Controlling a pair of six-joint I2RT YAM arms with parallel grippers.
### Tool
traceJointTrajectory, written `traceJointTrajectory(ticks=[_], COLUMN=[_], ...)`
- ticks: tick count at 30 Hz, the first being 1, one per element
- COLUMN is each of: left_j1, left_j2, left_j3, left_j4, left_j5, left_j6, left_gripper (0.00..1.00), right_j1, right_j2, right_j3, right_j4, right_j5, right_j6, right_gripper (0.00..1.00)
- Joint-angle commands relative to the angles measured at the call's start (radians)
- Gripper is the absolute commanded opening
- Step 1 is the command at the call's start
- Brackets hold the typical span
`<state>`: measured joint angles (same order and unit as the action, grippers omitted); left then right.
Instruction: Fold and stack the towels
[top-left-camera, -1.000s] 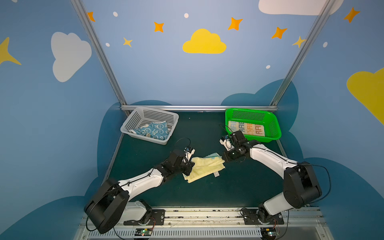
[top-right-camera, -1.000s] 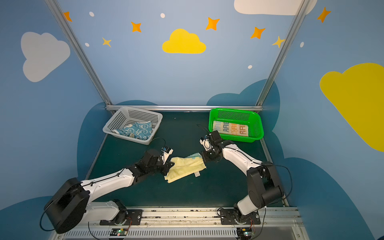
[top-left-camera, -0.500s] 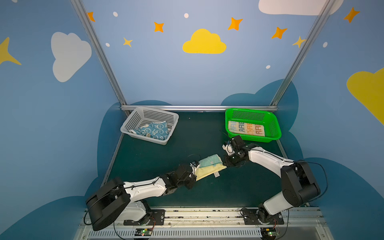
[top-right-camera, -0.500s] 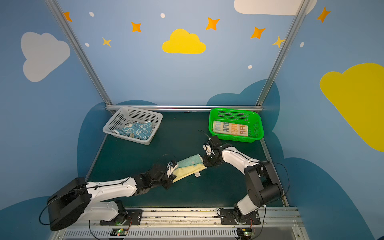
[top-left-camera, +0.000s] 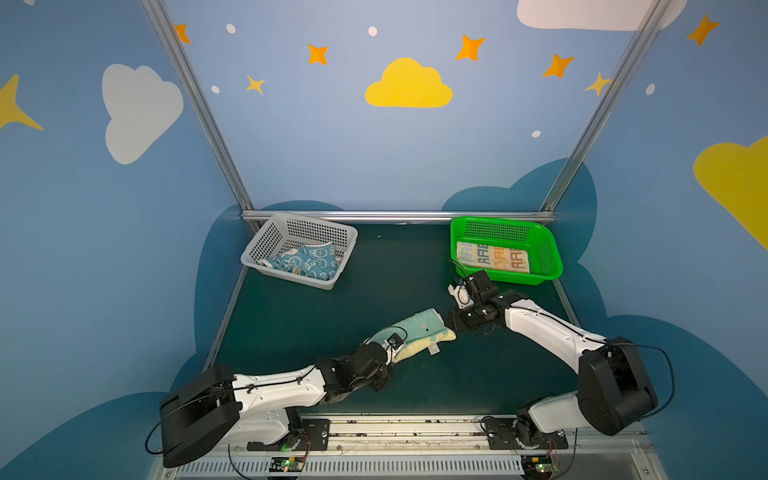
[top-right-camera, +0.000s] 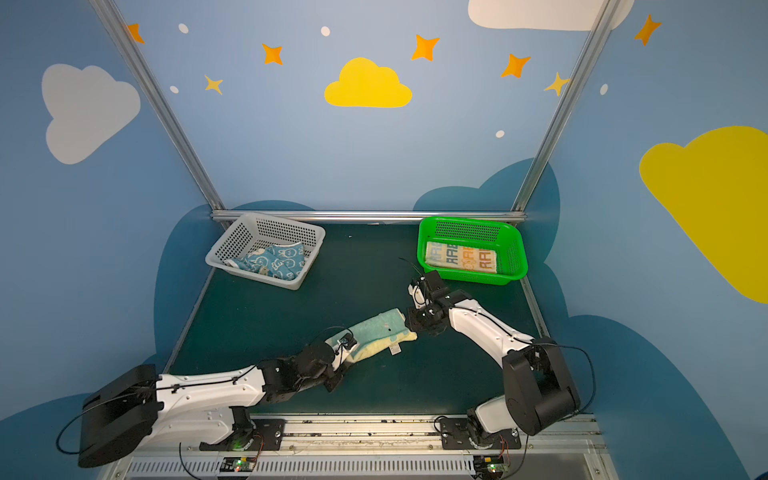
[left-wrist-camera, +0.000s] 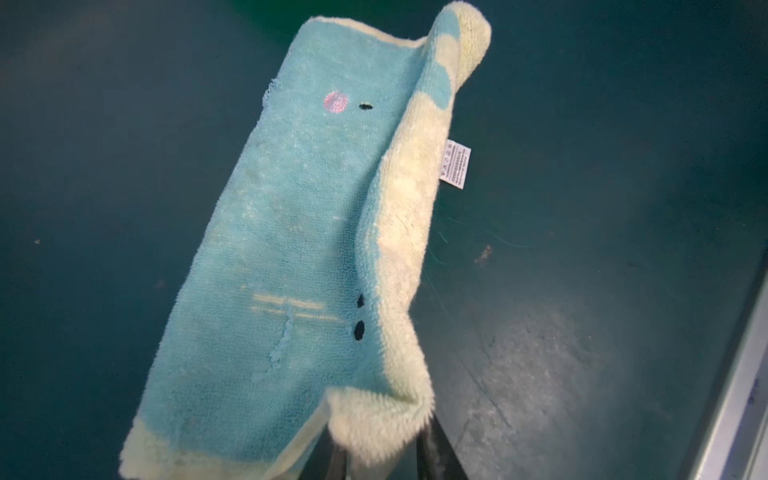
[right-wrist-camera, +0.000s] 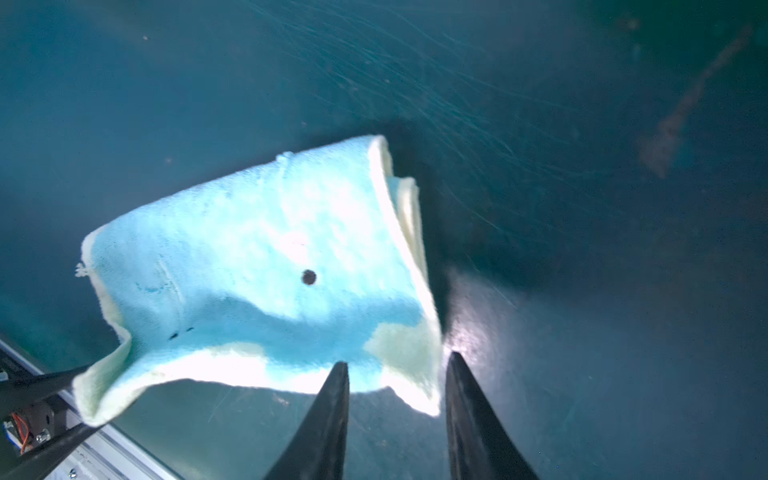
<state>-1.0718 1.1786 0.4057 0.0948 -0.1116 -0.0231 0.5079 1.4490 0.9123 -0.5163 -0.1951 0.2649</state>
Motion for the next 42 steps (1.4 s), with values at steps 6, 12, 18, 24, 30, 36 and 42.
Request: traceJointTrajectory(ticks=[6, 12, 18, 24, 30, 36, 42], left_j1=[-0.015, -0.012, 0.043, 0.115, 0.145, 0.171, 0.225], left_j2=[-0.164, -0.369, -0.424, -0.274, -0.085, 0.081, 0.191], left_j3=[0.009, -0.028, 0.0, 0.083, 0.156, 0.214, 0.246], left_j4=[-0.108, -0.077, -0.112, -0.166, -0.176, -0.179, -0.202], left_j5=[-0.033, -0.054, -0.064, -0.051, -0.032, 0.036, 0.118], left_j6=[-0.039, -0.055, -0.089, -0.153, -0.194, -0.223, -0.264], left_gripper=[0.37, 0.65, 0.7, 0.71, 0.71, 0.68, 0.62], right_j1=[0.063, 0.106, 0.118, 0.116, 0.048, -0.092, -0.144], right_j2=[0.09, 0.085, 0.058, 0.056, -0.01, 0.068, 0.136], right_j3=[0.053, -0.021, -0.084, -0.052, 0.009, 0.051, 0.023], right_j4=[0.055, 0.07, 0.043, -0.029, -0.018, -0.002, 0.057], right_j5=[-0.045, -0.068, -0.078, -0.045, -0.03, -0.143, -0.228], right_j6=[0.02, 0.06, 0.092, 0.061, 0.029, -0.025, -0.025], right_gripper=[0.36, 0.35, 0.36, 0.38, 0.54, 0.66, 0.65])
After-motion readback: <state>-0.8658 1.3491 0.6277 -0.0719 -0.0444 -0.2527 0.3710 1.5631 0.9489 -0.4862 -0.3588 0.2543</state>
